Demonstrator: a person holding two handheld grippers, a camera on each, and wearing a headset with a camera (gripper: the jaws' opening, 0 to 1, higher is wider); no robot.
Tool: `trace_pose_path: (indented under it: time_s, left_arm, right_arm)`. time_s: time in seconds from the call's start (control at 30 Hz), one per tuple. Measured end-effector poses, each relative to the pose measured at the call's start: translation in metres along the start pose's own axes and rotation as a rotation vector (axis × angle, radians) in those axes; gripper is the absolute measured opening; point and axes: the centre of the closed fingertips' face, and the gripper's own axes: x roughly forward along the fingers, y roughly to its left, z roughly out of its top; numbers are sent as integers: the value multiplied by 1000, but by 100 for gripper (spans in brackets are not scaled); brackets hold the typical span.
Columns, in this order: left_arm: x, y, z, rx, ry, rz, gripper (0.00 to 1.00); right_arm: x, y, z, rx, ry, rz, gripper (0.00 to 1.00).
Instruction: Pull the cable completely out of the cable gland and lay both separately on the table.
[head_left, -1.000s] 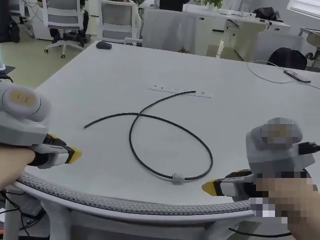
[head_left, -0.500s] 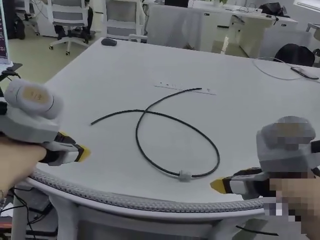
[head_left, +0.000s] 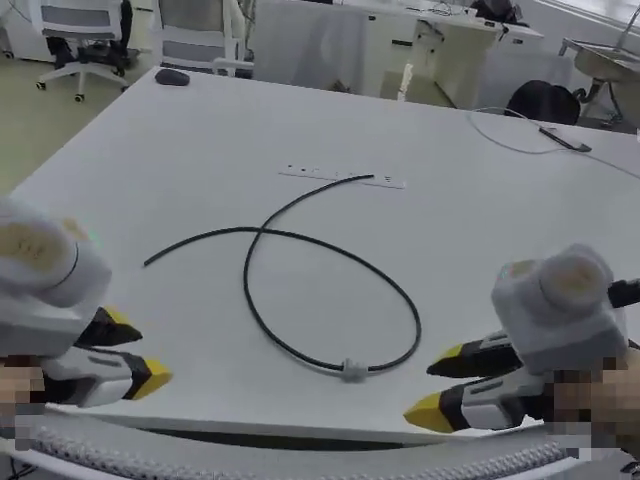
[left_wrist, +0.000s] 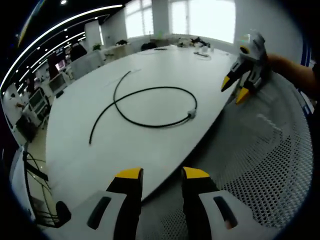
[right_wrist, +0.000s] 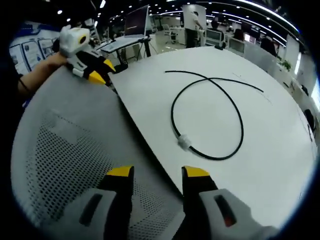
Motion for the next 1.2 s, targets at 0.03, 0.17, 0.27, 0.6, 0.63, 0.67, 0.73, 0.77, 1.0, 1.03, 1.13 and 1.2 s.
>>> trace_pose_path:
  time_s: [0.03,0.17,0.27,0.6,0.63,0.67,0.73,0.77,1.0,1.03,1.13,1.2]
  left_arm:
    - [-1,-3,3,-6,-8,-27,32]
    - [1,-2,20,89,-24,-63,32]
    - [14,-4,35,149,-33,-132,33]
    - [79,-28,71,172,-41,-345,34]
    - [87,-30,66,200,9,-361,35]
    - [92,-30,64,224,29,-371,35]
    - [103,-31,63,234,56,-381,34]
    - [107,-31,63,236,58,-386,34]
    - [126,-35,65,233,64,-399,34]
    - [128,-35,65,234,62,-400,34]
    - [131,-36,64,249,62,-397,34]
    - [131,-37,64,256,56,-400,35]
  right_arm:
    - [4,-4,-1,0,27,6,38]
    - [17,-24,1,-35,71,3,38]
    - [30,-44,-2,-76,129,-14,37]
    - [74,-69,-2,-207,152,58,35]
    - [79,-67,-1,-230,142,79,34]
    - [83,-67,-1,-250,137,93,33]
    - [90,-69,-4,-272,141,95,30]
    - [93,-69,-4,-279,140,98,30]
    - [103,-75,-4,-256,88,120,26]
    - [104,-74,-4,-260,89,121,25]
    - [105,-77,-3,-303,80,95,14]
    - [105,-75,-3,-244,75,93,14]
